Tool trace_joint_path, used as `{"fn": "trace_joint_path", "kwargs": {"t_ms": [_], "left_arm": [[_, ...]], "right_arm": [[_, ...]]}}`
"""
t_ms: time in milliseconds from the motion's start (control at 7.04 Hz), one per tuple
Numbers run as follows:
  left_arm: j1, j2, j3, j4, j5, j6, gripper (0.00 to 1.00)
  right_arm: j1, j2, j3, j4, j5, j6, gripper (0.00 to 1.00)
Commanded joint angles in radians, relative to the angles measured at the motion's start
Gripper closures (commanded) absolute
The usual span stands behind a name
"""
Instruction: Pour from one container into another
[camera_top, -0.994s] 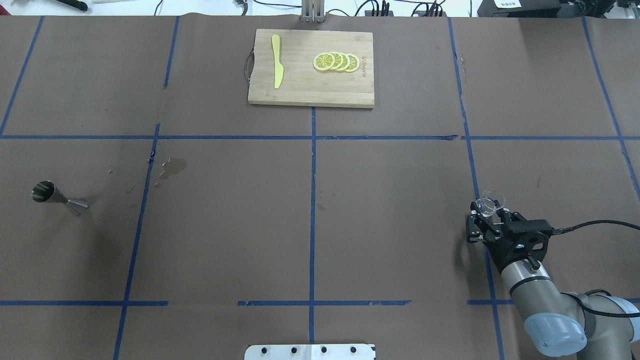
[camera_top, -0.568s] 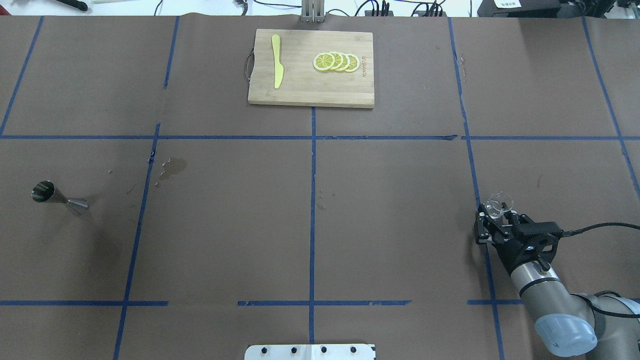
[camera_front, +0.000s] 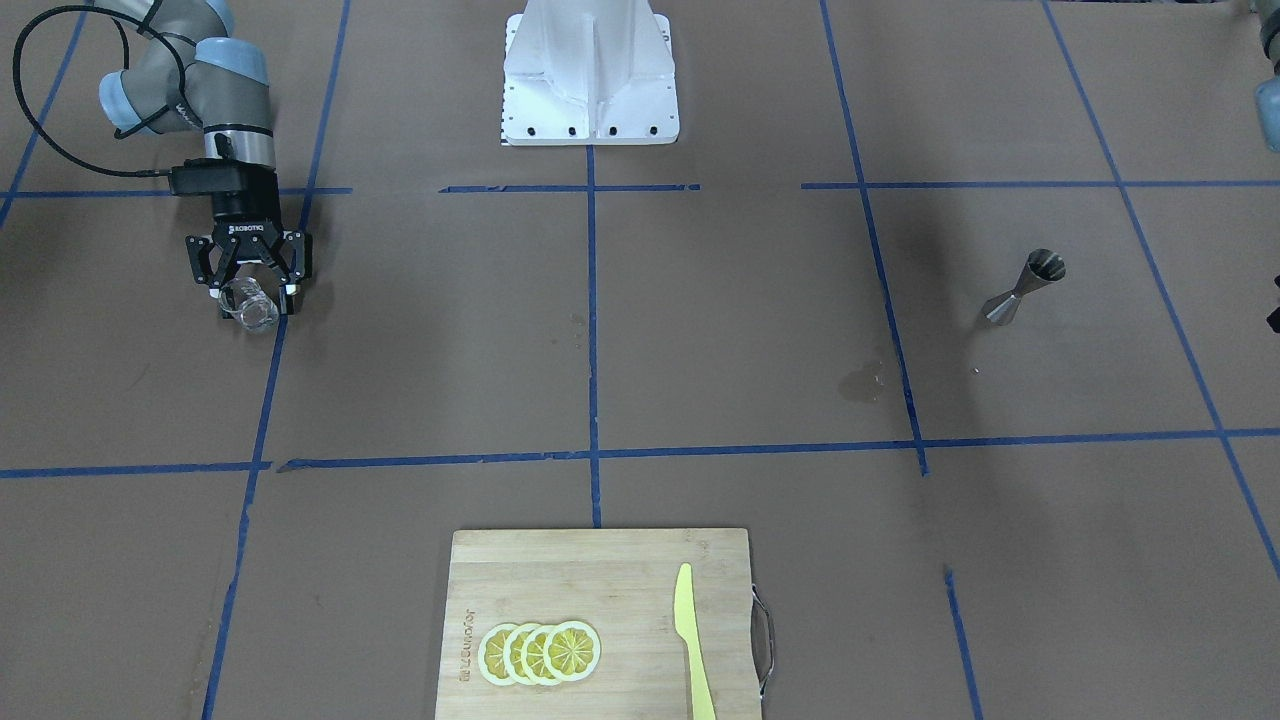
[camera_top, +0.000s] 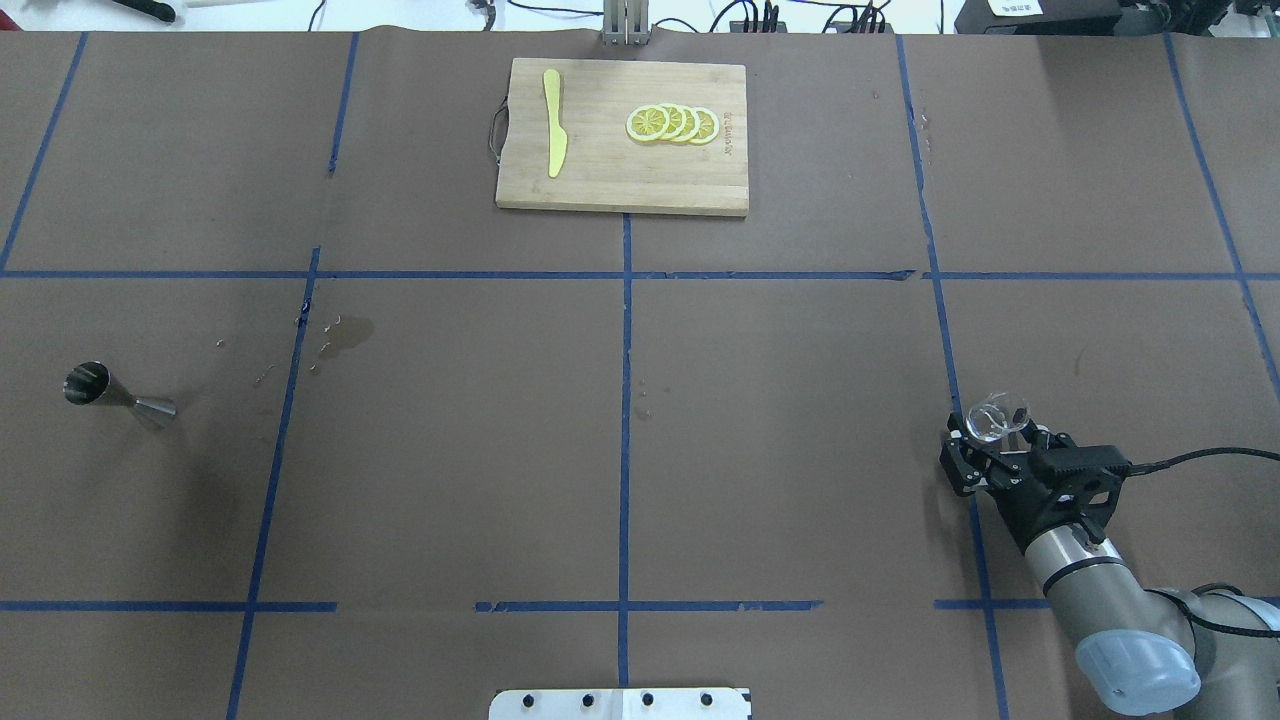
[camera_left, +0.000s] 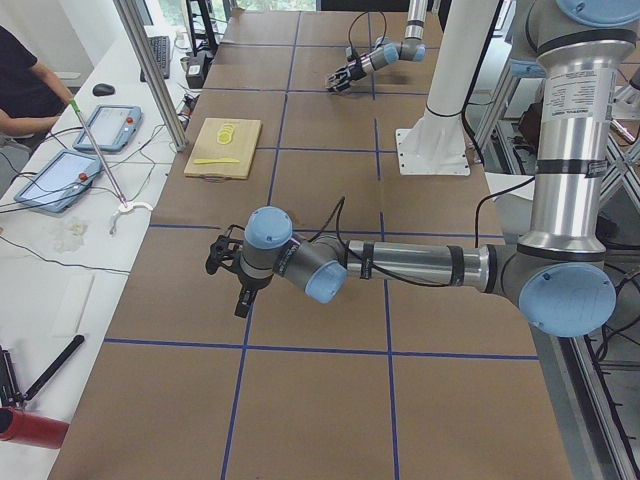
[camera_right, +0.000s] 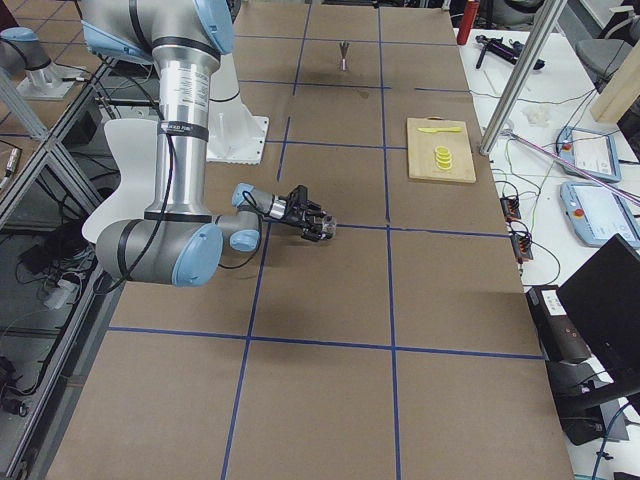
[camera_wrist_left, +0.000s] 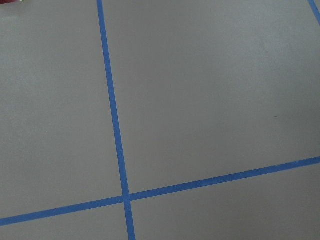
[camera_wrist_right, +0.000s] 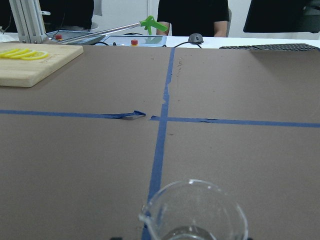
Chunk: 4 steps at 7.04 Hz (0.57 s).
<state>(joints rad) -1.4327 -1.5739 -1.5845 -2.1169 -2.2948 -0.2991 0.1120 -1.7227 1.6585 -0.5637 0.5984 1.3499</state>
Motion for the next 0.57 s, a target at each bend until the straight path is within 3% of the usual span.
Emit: {"fn": "trace_joint_path", "kwargs": {"t_ms": [0,284,426], "left_arm": [[0.0,0.002,-0.006,0.0,0.0,0.0,0.0],[0.0,0.002,-0.005,0.002,0.0,0.0,0.0],[0.0,0.002,-0.005,0.002,0.0,-0.002,0.0]], "right_arm": [[-0.005,-0.002,0.001,0.013,0.0,-0.002,0.0],[-0.049,-0.041,0.032,0.046,-0.002,-0.002,0.0],[-0.09,-0.11,0.111,0.054,0.01,-0.003,0.0]]}}
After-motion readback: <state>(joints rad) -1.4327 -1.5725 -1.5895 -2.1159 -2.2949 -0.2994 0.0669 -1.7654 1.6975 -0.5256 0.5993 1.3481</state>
